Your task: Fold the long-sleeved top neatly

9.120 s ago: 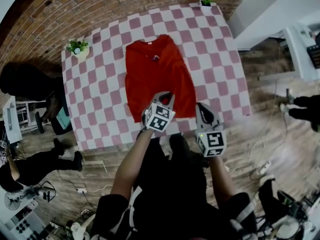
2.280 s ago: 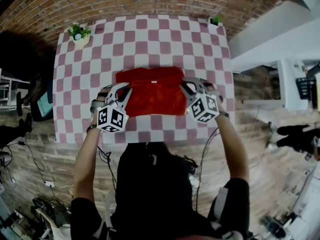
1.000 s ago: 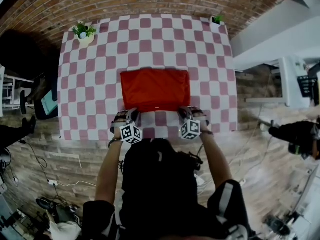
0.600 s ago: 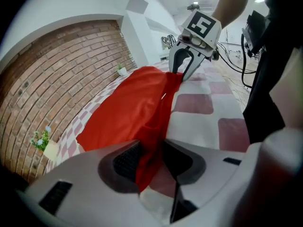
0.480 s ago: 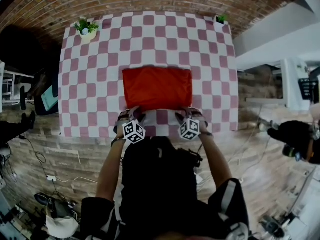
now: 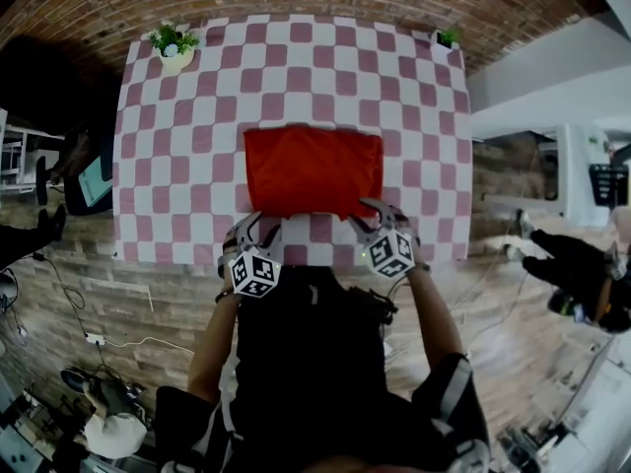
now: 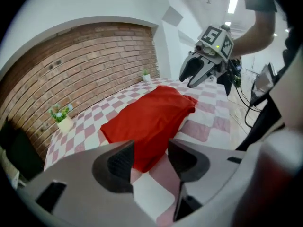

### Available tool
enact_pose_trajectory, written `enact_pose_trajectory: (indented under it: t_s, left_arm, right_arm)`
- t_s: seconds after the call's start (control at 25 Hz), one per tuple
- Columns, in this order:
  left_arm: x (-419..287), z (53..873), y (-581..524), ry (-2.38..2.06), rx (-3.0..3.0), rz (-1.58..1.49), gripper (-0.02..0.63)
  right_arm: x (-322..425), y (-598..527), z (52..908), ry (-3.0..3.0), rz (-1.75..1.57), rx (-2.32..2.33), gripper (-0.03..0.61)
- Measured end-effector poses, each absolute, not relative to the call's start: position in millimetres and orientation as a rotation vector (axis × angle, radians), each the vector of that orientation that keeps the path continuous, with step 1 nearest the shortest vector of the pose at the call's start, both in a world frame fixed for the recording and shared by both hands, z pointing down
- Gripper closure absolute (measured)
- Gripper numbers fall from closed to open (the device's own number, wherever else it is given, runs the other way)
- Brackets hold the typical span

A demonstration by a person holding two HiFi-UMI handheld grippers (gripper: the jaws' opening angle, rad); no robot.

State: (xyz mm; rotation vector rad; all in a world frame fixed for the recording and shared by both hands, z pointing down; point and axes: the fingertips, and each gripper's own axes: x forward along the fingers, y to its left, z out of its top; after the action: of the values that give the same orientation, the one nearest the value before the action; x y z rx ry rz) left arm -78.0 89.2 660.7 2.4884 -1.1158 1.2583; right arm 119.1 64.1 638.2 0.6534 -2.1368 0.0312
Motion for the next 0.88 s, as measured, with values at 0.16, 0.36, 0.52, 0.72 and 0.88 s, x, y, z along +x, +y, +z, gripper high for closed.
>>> enact_pose_trajectory:
  t_s: [0.16,0.36,0.52,0.72,0.88]
  left_arm:
    - [-86,653,69,-1.343,2.292,1.059,0.400]
    - [-91,661,57,-1.433,2.078,0.844,0.379]
    - [-98,673,54,-1.420,1.947,0.738,0.379]
    - [-102,689,53,-1.408,1.876,0.723,0.376]
    - [-104,700,55,-1.381,1.844,0.724,0.376]
  right_arm:
    - [84,28,603,-2.161,-0.005,0.550,0.439]
    - [25,-18,579,-2.242,-0.025,0.429,0.439]
    - [-9,-49,577,-2.290,0.044,0.387,0.439]
    - [-37,-77,599,-2.238,0.065,0.293,0.439]
    - [-59,-93,621,-2.180,0.058,0.210,0.439]
